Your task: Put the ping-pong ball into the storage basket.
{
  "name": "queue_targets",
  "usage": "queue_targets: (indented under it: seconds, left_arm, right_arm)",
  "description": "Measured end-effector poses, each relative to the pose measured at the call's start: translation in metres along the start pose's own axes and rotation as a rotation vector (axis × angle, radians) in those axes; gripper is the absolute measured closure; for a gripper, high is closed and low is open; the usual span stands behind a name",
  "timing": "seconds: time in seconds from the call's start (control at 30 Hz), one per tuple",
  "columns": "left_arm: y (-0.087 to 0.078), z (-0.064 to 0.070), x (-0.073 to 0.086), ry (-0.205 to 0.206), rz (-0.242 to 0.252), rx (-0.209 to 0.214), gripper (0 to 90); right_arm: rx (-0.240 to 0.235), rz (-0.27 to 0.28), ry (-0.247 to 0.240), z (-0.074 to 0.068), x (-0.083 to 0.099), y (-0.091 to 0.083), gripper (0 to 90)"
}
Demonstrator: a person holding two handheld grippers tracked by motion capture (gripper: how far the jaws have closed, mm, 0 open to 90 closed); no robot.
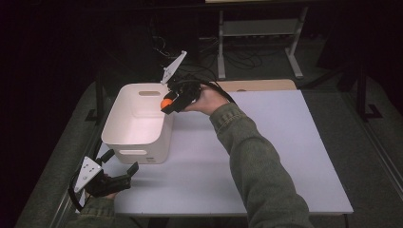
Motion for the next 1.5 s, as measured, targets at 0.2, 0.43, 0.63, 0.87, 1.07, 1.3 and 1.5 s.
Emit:
queue_targets:
  seconds: [0.2,0.43,0.63,0.87,1.07,1.3,1.5]
  left_arm:
    - [0.000,0.000,0.000,-0.001,-0.001,0.001,0.0]
    - [0.000,0.001,0.000,0.001,-0.003,0.006,0.0]
    - [0.000,0.001,0.000,0.001,-0.003,0.006,0.0]
    - [0.000,0.000,0.001,0.000,-0.003,0.001,0.0]
    - [0.000,0.000,0.001,0.003,-0.003,-0.002,0.0]
    - [0.000,0.000,0.001,0.002,-0.004,-0.003,0.0]
    - [0.000,0.000,0.001,0.000,-0.003,-0.002,0.0]
  right_arm:
    - [-0.010,0.028,0.004,-0.002,-0.005,0.006,50.1]
    - [-0.013,0.031,-0.003,-0.005,-0.008,0.014,50.0]
    - [-0.016,0.034,-0.003,-0.006,-0.009,0.018,50.0]
    - [-0.026,0.036,-0.008,-0.009,-0.013,0.028,50.0]
    - [-0.025,0.039,-0.009,-0.010,-0.016,0.031,50.0]
    - [-0.032,0.040,-0.006,-0.011,-0.019,0.037,50.0]
    - [-0.031,0.043,-0.017,-0.012,-0.020,0.042,50.0]
Point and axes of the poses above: each handheld gripper's, and its own axes: y roughly forward along the jaws, x roughly out of its underside, z roughly to its right, the point moved 9 cm from there along y, roughly forward along the jaws, and after that the axes turned 3 degrees about x, right-handed, at the moved point
